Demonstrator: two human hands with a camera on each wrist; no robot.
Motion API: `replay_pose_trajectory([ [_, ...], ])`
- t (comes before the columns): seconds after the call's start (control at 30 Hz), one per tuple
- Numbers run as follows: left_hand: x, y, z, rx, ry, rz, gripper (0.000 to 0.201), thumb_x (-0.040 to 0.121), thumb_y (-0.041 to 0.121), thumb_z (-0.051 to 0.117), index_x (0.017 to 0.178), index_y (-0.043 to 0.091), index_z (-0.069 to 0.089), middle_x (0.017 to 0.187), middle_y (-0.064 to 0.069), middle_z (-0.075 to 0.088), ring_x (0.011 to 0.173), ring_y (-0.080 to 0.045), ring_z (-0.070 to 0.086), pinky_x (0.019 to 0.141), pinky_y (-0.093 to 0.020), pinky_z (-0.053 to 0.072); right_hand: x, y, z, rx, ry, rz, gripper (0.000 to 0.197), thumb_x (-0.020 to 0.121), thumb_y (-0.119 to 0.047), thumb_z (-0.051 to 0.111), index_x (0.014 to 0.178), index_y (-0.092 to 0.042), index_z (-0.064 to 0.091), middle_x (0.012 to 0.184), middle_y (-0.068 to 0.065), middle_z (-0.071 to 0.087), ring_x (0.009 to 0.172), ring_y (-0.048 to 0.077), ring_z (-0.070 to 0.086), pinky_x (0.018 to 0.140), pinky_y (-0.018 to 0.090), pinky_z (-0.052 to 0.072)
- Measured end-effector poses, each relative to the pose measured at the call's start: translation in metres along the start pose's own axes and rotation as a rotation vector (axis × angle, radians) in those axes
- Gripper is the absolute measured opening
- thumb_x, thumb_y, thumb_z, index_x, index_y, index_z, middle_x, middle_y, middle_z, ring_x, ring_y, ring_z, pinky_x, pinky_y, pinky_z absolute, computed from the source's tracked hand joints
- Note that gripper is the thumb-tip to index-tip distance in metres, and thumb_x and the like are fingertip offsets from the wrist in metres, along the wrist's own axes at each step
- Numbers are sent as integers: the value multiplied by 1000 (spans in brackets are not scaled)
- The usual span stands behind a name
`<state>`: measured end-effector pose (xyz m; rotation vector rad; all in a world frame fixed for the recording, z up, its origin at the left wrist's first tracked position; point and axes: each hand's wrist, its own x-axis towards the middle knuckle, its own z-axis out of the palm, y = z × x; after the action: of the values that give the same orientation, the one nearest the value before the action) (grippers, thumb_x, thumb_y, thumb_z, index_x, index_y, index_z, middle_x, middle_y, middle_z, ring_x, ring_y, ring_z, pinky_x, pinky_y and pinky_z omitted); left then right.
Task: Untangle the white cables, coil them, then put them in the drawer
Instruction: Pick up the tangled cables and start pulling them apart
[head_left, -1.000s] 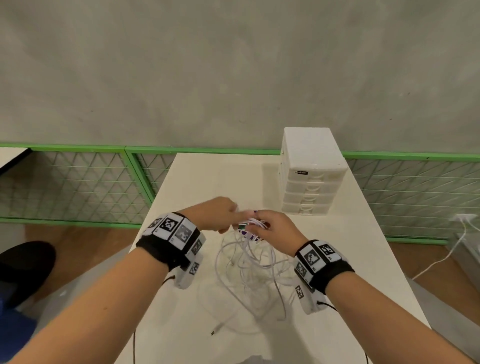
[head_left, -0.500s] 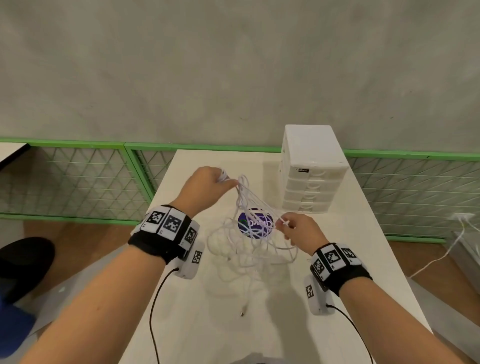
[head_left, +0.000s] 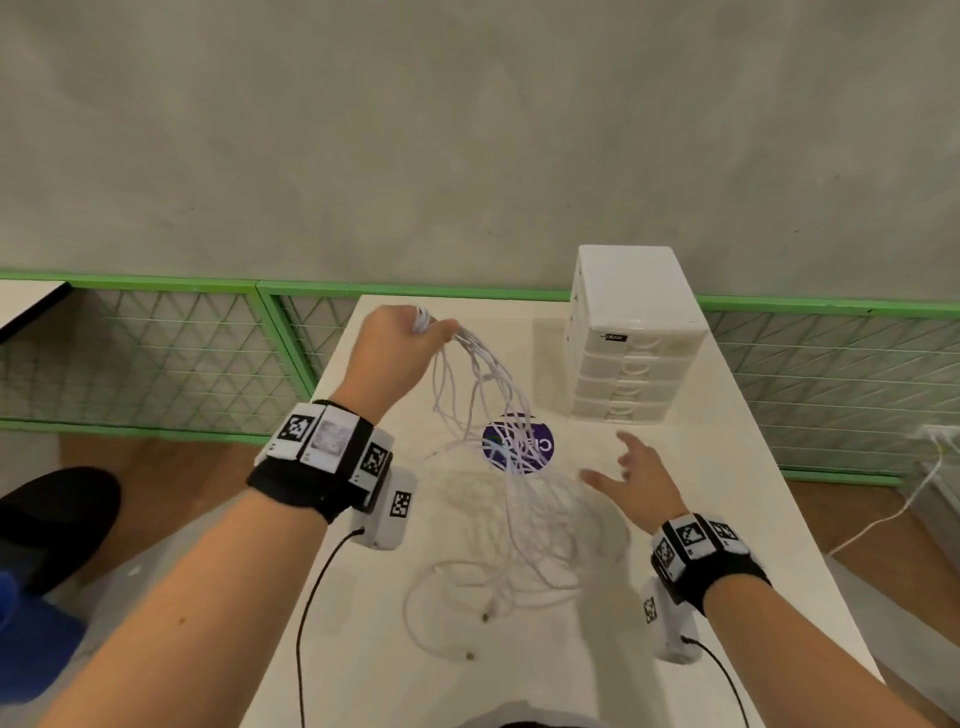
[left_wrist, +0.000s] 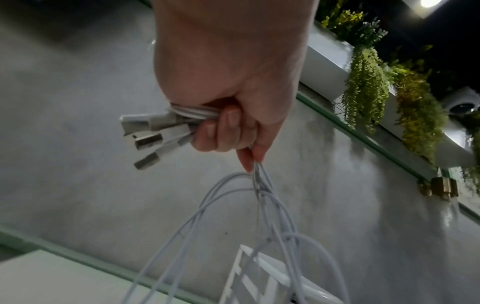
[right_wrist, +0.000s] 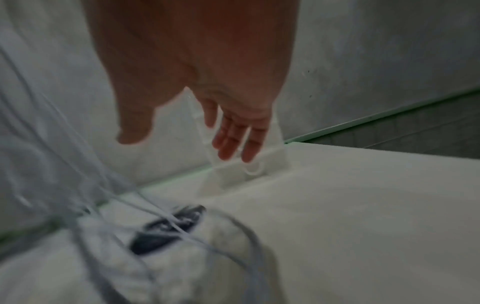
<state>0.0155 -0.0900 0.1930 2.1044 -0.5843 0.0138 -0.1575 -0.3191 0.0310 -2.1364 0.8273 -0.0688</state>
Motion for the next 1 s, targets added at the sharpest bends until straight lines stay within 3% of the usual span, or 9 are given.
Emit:
replay_pose_trajectory([
  [0.1,-6,9,17,-12,-63,7,57,85,25,70,52,14,25,52,0,19,46,-15,18,47,-28,17,-9,-60,4,238,167,-359,70,77,-36,73,136,-22,40,116,-3,49,104,9,50,91,22,42],
  [0.17,-10,16,25,-10,-85,28,60,84,24,70,52,16,20,52,-1,19,48,-17,19,51,-31,18,-11,-93,5,285,118,-475,52,82,-30,69,129,-24,48,113,-7,55,100,3,53,85,17,41],
  [0.27,-13,24,31,53,-78,63,58,85,28,68,51,15,22,50,-1,21,48,-18,23,53,-31,22,-10,-116,7,422,-135,-419,21,89,-13,60,110,-18,60,89,4,64,73,8,59,69,22,45],
  [0.33,-13,23,32,84,-84,48,56,85,33,69,51,14,27,50,0,26,48,-16,28,51,-31,23,-10,-120,6,502,-129,-384,11,92,-9,54,101,-13,60,73,6,57,56,8,53,57,21,44],
  [0.47,-19,10,36,96,-164,-44,43,74,48,76,74,7,62,57,6,44,52,-6,44,46,-21,28,-14,-124,-1,551,-110,-346,15,97,-15,46,102,-7,58,70,6,57,61,12,59,60,25,48],
  [0.63,-25,-3,45,-165,-192,-170,47,72,37,81,65,1,53,54,2,37,45,-6,33,39,-12,23,-24,-133,-6,782,-224,-307,24,95,-3,41,94,-11,63,62,5,46,47,11,39,45,20,31],
  [0.8,-30,10,47,-320,-247,-237,21,77,19,77,74,1,66,44,0,41,37,-9,33,42,-20,28,-28,-133,-10,625,-201,-407,20,91,-7,55,97,-21,67,61,6,41,50,10,38,49,18,32],
  [0.9,-27,10,49,-178,-260,-174,23,81,20,70,70,7,54,53,-1,35,46,-12,31,40,-17,24,-21,-129,-11,503,-97,-396,17,87,-12,62,102,-20,64,74,3,60,60,6,55,59,18,44],
  [1.0,-26,6,47,-56,-318,-132,31,84,19,64,66,10,41,57,-1,30,52,-14,27,41,-18,20,-11,-117,-17,328,15,-379,17,82,-24,70,97,-26,64,84,4,63,73,11,57,68,22,47],
])
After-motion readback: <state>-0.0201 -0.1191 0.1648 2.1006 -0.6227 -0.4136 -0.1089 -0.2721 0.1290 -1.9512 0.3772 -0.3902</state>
